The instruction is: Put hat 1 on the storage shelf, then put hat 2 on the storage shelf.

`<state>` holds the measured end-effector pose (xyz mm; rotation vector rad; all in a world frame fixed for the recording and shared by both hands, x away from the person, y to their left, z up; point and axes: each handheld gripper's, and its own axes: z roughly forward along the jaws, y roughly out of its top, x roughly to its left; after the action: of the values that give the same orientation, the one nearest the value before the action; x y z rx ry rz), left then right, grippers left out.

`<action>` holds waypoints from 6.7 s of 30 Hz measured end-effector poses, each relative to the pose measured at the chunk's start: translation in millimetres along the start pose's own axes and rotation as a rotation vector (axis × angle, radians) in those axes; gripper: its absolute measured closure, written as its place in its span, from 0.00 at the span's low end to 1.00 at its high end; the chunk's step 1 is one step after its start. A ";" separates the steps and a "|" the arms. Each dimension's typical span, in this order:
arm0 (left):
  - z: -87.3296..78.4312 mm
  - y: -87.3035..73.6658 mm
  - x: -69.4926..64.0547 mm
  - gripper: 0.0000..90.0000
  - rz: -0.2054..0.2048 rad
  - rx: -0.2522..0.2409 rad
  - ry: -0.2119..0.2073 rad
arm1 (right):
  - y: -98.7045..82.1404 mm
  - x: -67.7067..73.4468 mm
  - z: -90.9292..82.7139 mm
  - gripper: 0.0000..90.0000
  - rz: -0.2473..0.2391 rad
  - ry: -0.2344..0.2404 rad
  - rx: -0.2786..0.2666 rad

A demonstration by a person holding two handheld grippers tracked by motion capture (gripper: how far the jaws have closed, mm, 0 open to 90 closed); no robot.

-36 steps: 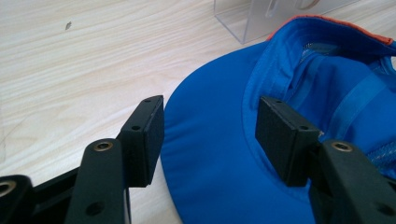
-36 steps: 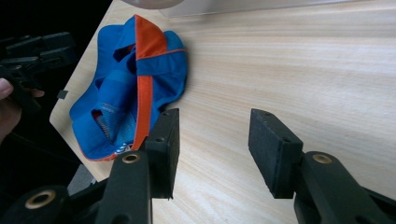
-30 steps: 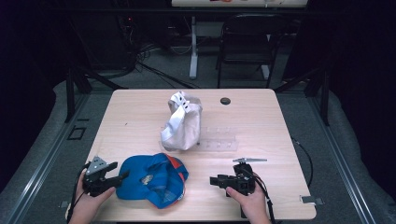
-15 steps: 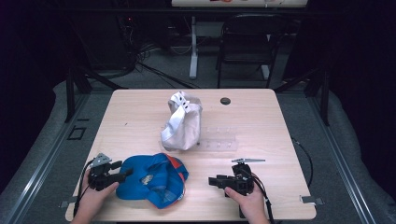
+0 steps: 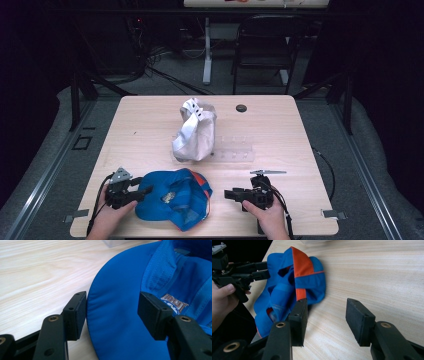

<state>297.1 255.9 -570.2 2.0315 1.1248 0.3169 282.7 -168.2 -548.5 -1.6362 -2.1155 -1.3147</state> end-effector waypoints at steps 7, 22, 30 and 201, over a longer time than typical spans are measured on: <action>5.2 3.0 -12.8 0.46 0.061 -0.002 -0.041 | -1.8 -1.8 1.6 0.58 0.015 0.018 0.004; -9.7 1.5 2.4 0.45 0.081 -0.059 0.044 | -7.6 1.9 10.1 0.58 -0.007 0.052 0.041; -11.3 0.4 5.1 0.45 0.077 -0.052 0.059 | -10.0 3.2 16.4 0.57 -0.007 0.074 0.078; -13.5 -3.3 16.8 0.45 0.066 -0.035 0.063 | 267.6 66.2 -164.3 0.87 0.397 -0.041 -0.005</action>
<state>297.4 277.3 -566.1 2.0436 1.0848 0.4340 423.0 -234.6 -267.6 -1.9681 -1.6836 -1.1660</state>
